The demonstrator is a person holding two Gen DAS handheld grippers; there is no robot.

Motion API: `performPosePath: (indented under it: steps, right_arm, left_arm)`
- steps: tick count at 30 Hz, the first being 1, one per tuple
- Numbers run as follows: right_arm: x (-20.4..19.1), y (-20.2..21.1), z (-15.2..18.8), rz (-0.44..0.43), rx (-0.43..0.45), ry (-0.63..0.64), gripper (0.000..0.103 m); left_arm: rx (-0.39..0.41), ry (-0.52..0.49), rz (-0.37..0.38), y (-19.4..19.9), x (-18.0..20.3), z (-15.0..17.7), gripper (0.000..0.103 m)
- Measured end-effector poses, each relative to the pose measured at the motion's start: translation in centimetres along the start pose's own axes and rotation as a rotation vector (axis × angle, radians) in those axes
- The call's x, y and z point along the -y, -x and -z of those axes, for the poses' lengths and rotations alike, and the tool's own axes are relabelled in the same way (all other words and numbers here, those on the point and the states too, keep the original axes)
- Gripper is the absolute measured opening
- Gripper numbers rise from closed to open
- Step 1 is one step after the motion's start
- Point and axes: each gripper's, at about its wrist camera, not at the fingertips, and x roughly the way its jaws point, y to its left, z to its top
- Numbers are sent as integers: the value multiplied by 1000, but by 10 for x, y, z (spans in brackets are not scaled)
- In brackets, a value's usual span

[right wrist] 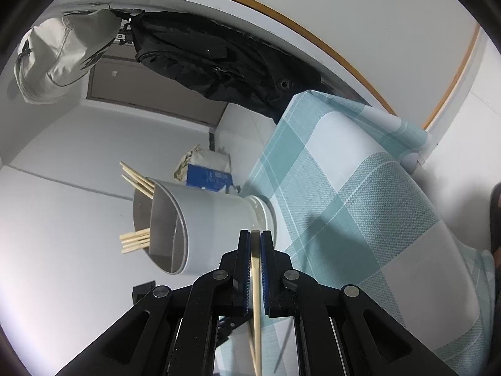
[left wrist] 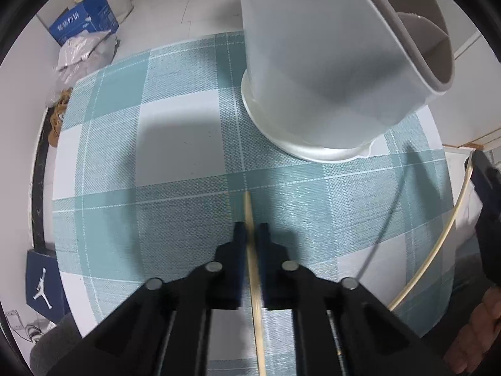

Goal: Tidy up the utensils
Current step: 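Carry the chopstick in the left gripper over the utensil holder and lower it in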

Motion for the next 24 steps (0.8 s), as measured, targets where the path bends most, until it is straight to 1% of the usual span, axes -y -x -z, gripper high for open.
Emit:
performPosePath:
  steps: [3,8,12,17,20,23,24]
  right_arm:
    - [2,0,0,5,-5,-7,5]
    - [2,1,3,25,-6,11,5]
    - [1,0,6,36,-15,26,5]
    - [-4,-5,12,47,-46,67,5]
    - [-14,-7,17,55,-53,139,5]
    - [-30,-5,24,63,-33,243,5]
    - [-35,-3,27,61,-25,270,5]
  left_arm:
    - [4,27,16,-2,-3,-1,1]
    - [25,28,48,-1,-8,0,1]
    - [102,24,70,16,-15,5,1]
    - [204,13,94,42,-14,11,1]
    - [287,4,120,64,-8,22,1]
    - [359,-27,118,76,4,30,1]
    - [371,-37,118,79,8,30,1]
